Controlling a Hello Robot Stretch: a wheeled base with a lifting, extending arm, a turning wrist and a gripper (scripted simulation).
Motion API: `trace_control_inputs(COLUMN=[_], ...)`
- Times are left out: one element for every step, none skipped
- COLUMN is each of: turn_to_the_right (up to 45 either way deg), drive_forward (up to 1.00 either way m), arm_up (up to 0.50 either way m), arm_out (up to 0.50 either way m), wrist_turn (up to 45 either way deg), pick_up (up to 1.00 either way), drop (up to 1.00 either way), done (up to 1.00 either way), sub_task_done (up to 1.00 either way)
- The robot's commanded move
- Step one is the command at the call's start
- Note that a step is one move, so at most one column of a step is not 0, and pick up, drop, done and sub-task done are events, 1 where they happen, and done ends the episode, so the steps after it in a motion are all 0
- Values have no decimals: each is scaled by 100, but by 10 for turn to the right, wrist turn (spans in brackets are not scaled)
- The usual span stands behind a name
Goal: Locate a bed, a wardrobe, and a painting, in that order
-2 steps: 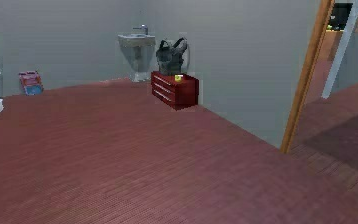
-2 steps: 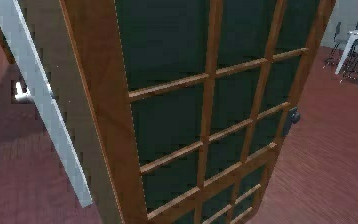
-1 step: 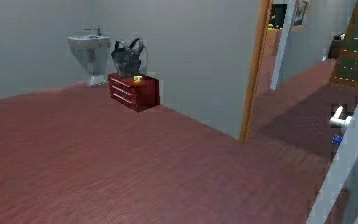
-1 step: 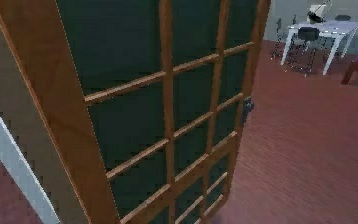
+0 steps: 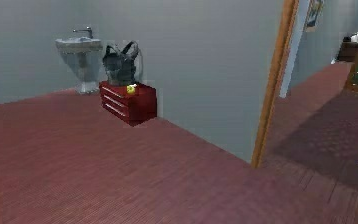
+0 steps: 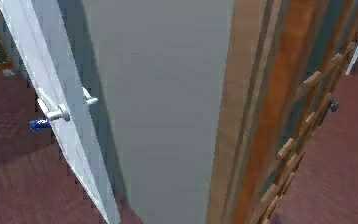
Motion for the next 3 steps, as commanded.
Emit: trace_control_inputs(turn_to_the_right=[-450,-180,0], drive_forward=[0,0,20], arm_up=[0,0,0], arm_out=[0,0,0], wrist_turn=[0,0,0], pick_up=[0,0,0], drop=[0,0,0], done=[0,0,0], sub_task_done=[0,0,0])
